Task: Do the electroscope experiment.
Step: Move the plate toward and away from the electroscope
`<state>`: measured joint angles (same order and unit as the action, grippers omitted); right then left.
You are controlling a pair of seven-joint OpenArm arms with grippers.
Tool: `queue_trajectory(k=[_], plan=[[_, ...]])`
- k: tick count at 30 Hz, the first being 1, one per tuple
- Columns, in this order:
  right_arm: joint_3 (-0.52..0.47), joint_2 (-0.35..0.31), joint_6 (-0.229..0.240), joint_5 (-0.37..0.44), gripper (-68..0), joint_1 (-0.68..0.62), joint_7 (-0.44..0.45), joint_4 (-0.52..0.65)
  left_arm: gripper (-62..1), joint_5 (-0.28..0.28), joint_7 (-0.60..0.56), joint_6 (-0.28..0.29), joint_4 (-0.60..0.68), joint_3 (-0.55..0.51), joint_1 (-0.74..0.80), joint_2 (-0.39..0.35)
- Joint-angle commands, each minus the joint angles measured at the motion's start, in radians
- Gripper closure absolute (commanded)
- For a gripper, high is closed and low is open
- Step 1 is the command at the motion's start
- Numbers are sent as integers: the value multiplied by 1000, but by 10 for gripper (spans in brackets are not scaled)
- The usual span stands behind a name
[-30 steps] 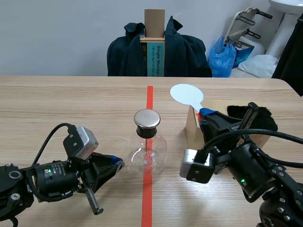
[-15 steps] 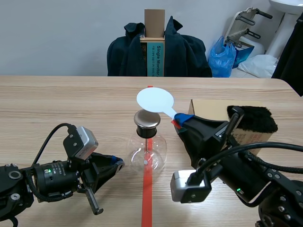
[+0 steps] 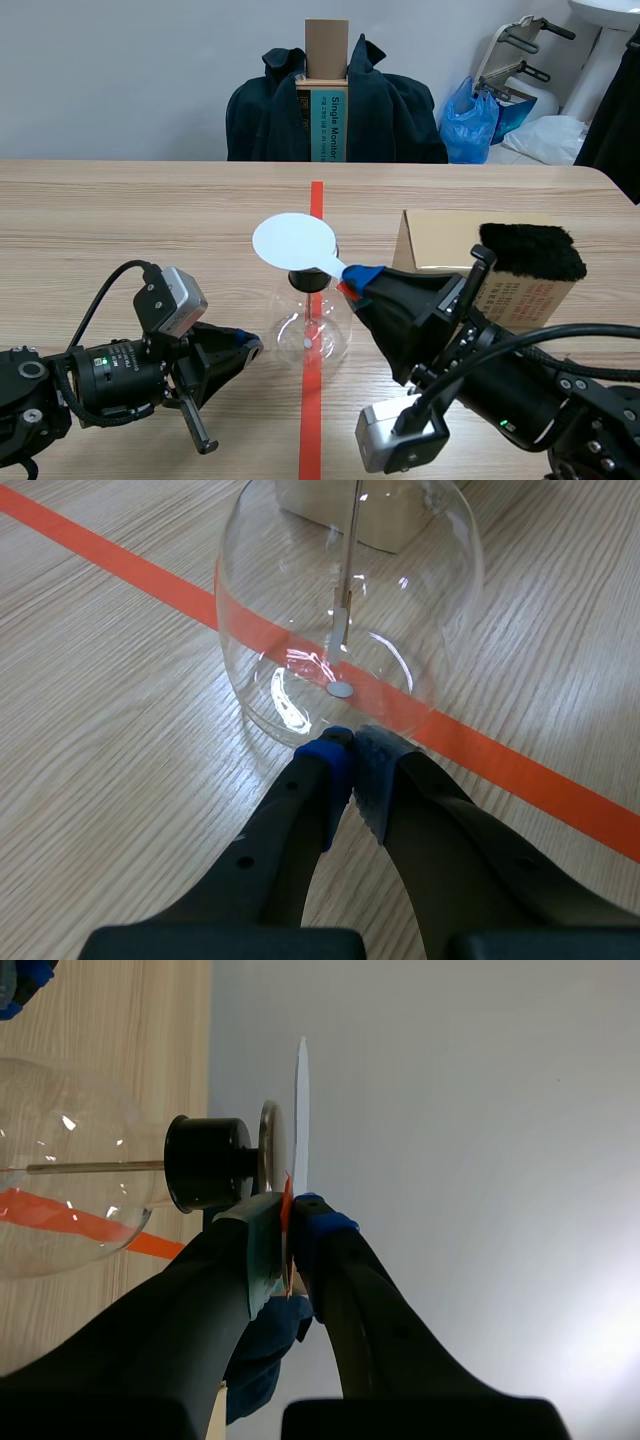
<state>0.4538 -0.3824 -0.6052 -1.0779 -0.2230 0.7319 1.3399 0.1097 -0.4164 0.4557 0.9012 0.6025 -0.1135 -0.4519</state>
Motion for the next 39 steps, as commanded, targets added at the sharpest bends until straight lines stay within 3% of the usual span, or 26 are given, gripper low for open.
queue_trajectory(k=[1,12,30,35,39], plan=[[-2,-8,-7,7,-8,6,1,21,-19,10,-14,-1,27,-8,-6,2],[-2,-8,0,7,-8,7,-26,21,-19,10,-14,-1,27,-8,-6,2],[-2,-8,0,7,-8,7,-417,21,-19,10,-14,-1,27,-8,-6,2],[-2,-8,0,7,-8,7,-430,21,-19,10,-14,-1,27,-8,-6,2],[-2,-5,0,7,-8,7,-388,21,-19,10,-14,-1,27,-8,-6,2]])
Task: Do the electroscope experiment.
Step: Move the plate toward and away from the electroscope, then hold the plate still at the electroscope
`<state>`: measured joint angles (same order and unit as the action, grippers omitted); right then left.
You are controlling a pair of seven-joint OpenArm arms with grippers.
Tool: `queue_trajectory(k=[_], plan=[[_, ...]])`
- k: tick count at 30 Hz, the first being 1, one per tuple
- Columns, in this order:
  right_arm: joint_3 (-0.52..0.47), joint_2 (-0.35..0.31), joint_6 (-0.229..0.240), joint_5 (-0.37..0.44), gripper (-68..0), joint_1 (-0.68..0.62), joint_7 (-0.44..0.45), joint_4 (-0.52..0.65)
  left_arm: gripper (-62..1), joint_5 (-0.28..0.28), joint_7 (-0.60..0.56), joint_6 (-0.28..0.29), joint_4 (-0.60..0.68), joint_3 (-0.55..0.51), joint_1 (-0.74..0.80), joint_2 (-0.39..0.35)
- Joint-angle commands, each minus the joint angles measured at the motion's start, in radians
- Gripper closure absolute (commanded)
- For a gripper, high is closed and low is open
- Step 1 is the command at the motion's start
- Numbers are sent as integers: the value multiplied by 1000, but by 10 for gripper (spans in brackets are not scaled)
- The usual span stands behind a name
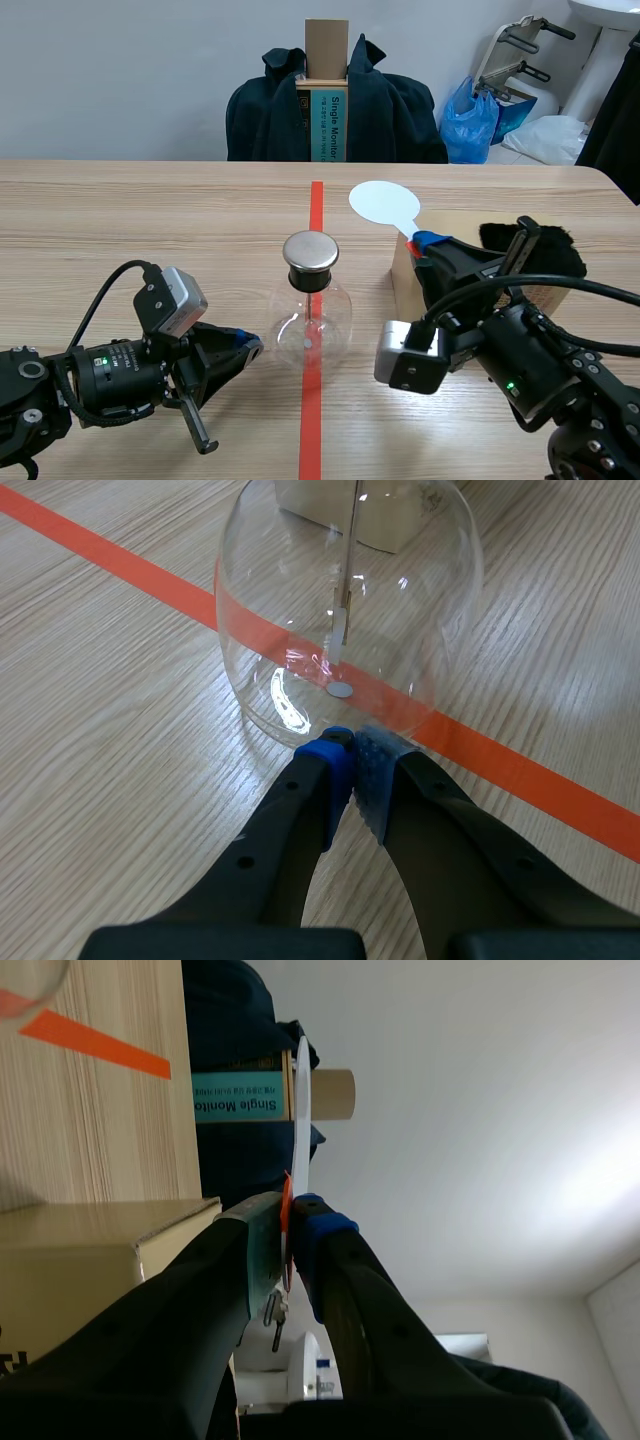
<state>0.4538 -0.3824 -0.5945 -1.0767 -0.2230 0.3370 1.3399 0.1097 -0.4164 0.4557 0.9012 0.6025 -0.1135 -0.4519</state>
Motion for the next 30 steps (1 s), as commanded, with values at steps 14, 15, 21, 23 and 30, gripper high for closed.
queue_trajectory(k=[14,15,21,23,30], plan=[[-2,-5,-11,-21,-8,7,235,21,-19,10,-14,-1,27,-8,-6,2],[-2,-5,-11,-21,-8,7,246,21,-19,10,-14,-1,27,-8,-6,2],[-2,-6,-11,-21,-8,7,276,21,-19,10,-14,-1,27,-8,-6,2],[-2,-6,-11,-21,-8,7,276,21,-19,10,-14,-1,27,-8,-6,2],[-2,-6,-11,-21,-8,7,276,21,-19,10,-14,-1,27,-8,-6,2]])
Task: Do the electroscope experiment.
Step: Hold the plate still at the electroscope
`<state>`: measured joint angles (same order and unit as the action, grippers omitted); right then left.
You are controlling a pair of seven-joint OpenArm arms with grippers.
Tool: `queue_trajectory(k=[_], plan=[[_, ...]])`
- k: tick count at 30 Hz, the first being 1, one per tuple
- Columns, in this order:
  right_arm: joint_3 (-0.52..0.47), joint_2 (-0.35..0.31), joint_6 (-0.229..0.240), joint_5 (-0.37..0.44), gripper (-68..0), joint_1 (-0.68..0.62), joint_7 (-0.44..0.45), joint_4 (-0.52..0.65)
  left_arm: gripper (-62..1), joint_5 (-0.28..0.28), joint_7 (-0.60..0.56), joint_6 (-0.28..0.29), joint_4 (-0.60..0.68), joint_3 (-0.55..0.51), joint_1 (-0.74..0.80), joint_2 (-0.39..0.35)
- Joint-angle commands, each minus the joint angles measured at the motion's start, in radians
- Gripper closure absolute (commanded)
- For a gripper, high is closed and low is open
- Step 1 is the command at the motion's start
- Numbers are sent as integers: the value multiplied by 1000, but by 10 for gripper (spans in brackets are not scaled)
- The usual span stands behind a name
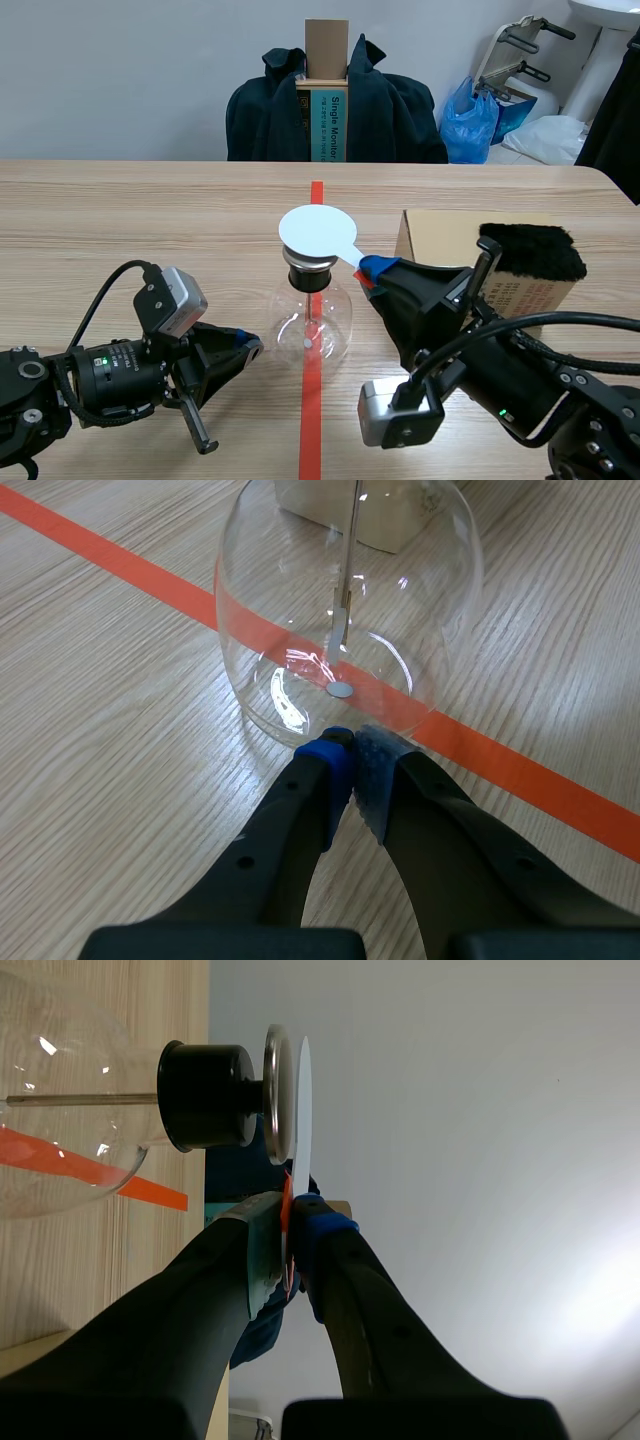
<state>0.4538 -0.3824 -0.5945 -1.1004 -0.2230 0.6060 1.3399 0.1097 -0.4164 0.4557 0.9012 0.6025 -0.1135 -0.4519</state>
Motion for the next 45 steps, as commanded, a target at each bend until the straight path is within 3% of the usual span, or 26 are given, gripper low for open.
queue_trajectory(k=[1,33,45], plan=[[-2,-6,-11,3,-8,7,7,21,-19,10,-14,-1,27,-8,-6,2],[-2,-6,-11,4,-8,7,1,21,-19,10,-14,-1,27,-8,-6,2],[-2,-6,-11,4,-8,7,-247,21,-19,10,-14,-1,27,-8,-6,2]])
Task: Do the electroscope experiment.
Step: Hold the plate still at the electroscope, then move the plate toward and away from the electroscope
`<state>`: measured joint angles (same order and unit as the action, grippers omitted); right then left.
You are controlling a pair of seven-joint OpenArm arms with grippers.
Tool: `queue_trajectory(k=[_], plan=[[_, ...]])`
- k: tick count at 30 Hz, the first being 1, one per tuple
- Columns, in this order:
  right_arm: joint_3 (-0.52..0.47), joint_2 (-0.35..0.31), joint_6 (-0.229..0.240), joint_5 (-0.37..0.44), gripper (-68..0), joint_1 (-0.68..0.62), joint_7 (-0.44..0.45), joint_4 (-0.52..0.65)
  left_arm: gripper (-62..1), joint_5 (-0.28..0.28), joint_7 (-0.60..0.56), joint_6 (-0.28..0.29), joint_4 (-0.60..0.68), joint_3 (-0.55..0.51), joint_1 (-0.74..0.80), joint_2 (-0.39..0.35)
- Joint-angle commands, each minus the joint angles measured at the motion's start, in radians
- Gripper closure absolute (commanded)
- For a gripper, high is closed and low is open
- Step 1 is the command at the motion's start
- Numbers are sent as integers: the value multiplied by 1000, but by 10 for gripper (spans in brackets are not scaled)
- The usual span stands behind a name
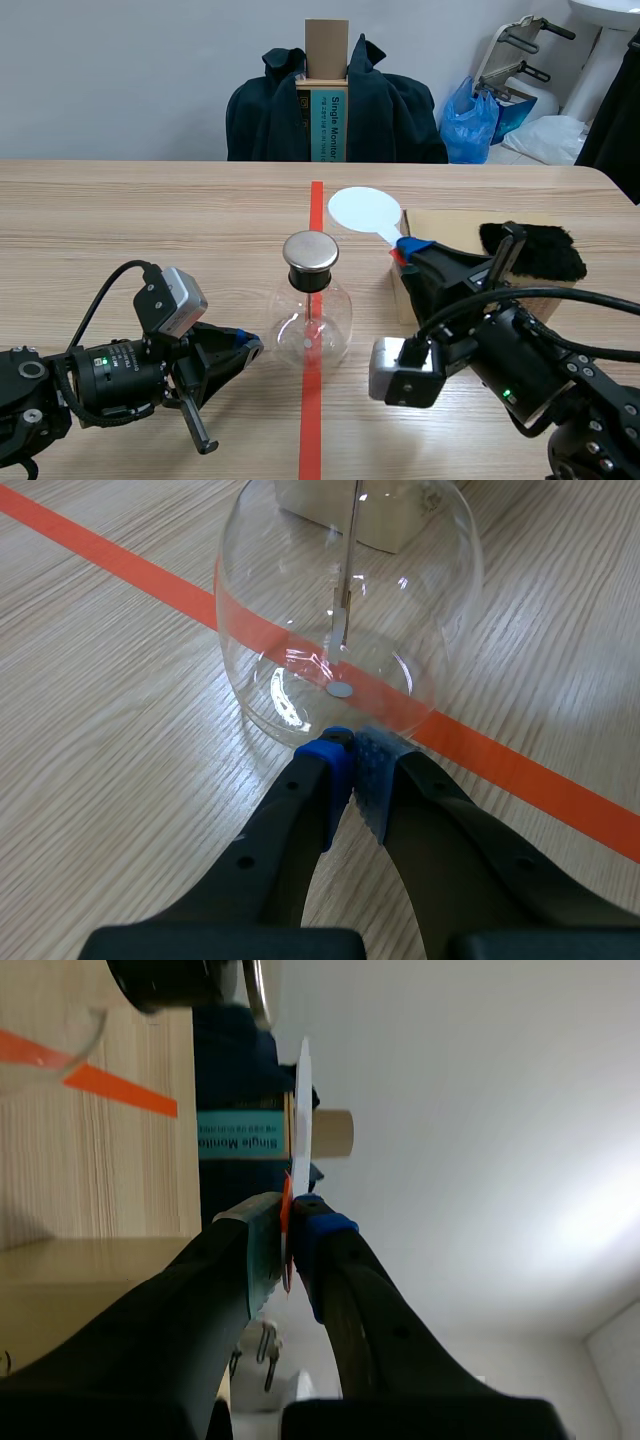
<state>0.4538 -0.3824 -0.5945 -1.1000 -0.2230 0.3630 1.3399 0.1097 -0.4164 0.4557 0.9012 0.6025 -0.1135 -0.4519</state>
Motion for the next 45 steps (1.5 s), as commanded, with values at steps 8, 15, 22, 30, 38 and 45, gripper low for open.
queue_trajectory(k=[8,15,22,30,38,45], plan=[[-2,-6,-11,4,-8,7,-120,21,-19,10,-14,-1,27,-8,-6,2],[-2,-6,-11,3,-8,7,-113,21,-19,10,-14,-1,27,-8,-6,2],[-2,-6,-11,3,-8,10,27,21,-19,10,-14,-1,27,-8,-6,2],[-2,-6,-11,-6,-8,15,184,21,-19,10,-14,-1,27,-8,-6,2],[-2,-6,-11,-23,-8,15,322,21,-19,10,-14,-1,27,-8,-6,2],[-2,-6,-11,-23,-8,15,377,21,-19,10,-14,-1,27,-8,-6,2]])
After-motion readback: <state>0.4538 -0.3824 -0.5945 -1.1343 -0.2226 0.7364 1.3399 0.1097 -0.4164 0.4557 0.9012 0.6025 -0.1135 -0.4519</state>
